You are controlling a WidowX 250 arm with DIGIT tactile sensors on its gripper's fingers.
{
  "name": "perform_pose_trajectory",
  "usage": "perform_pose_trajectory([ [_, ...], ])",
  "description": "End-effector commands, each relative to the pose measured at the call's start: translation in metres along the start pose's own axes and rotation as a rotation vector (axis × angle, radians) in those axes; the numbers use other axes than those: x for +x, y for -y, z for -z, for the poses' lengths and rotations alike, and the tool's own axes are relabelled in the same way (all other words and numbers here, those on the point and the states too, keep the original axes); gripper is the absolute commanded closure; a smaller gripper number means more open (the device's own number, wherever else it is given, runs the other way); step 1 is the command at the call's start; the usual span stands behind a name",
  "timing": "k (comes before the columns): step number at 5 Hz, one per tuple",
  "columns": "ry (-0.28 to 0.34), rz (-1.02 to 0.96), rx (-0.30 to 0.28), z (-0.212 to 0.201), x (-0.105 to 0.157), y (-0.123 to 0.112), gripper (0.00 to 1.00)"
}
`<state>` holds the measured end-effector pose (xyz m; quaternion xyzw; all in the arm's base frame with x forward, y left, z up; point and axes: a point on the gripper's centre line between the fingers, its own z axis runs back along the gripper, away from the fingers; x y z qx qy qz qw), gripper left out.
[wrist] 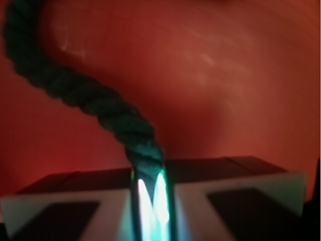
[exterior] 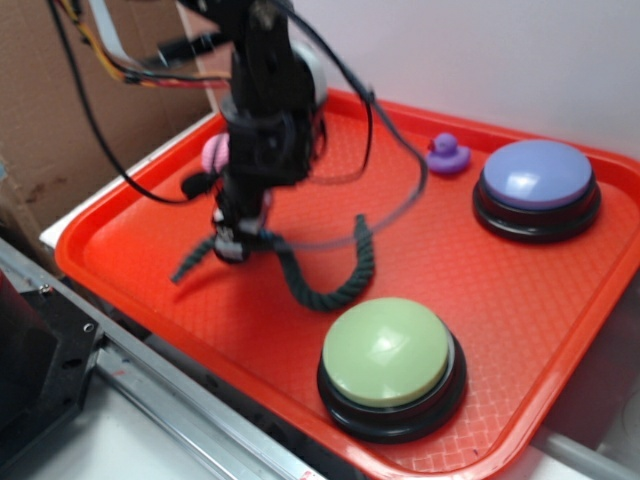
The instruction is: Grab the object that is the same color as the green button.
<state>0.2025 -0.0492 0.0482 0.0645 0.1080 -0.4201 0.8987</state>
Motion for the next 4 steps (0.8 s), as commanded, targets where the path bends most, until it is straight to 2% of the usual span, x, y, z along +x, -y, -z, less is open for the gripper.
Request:
perform_pose_trajectory([
  [1,0.283,-0.489,-0.195,-0.099,-0.064,0.031,1.0],
  [2,0.357,-0.725,-0.233,-0.145,-0.082,0.045,1.0],
  [3,0.308,-0.726,-0.217,-0.194,-0.094,0.043,1.0],
  [4,0.262,-0.715,-0.187,-0.215,-0.092,0.039,1.0],
])
